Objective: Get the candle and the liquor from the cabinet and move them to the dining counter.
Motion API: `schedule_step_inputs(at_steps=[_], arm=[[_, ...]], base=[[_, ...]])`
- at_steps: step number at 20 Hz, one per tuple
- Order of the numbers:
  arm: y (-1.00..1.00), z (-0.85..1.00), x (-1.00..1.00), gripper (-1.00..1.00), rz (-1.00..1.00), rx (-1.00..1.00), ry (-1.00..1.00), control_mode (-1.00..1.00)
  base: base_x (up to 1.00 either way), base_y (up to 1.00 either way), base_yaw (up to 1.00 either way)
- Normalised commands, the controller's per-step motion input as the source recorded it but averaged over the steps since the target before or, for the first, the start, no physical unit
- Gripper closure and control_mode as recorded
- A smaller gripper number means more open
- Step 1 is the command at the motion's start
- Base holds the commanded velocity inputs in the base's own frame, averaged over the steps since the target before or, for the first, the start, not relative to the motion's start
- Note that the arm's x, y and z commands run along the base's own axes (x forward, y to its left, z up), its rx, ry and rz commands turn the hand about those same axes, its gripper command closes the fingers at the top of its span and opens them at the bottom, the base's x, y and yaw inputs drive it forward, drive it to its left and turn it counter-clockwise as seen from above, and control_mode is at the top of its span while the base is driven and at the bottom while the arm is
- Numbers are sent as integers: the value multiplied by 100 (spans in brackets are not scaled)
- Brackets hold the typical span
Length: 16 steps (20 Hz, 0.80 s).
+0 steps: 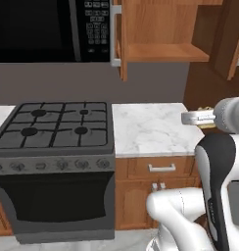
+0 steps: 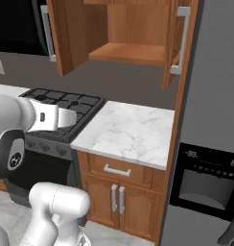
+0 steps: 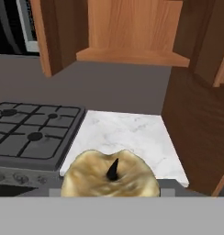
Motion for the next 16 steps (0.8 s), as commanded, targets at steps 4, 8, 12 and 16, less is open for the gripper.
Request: schedule_step_inputs(at_steps=[4, 8, 12, 16], arm=[[0, 0, 0, 100, 0, 0, 0, 100], [0, 0, 0, 100, 0, 0, 0, 100], [0, 0, 0, 100, 0, 0, 0, 100], [0, 0, 0, 100, 0, 0, 0, 100]], base=[[-58, 4, 72], [0, 6, 96], [0, 0, 100], [0, -1, 100]])
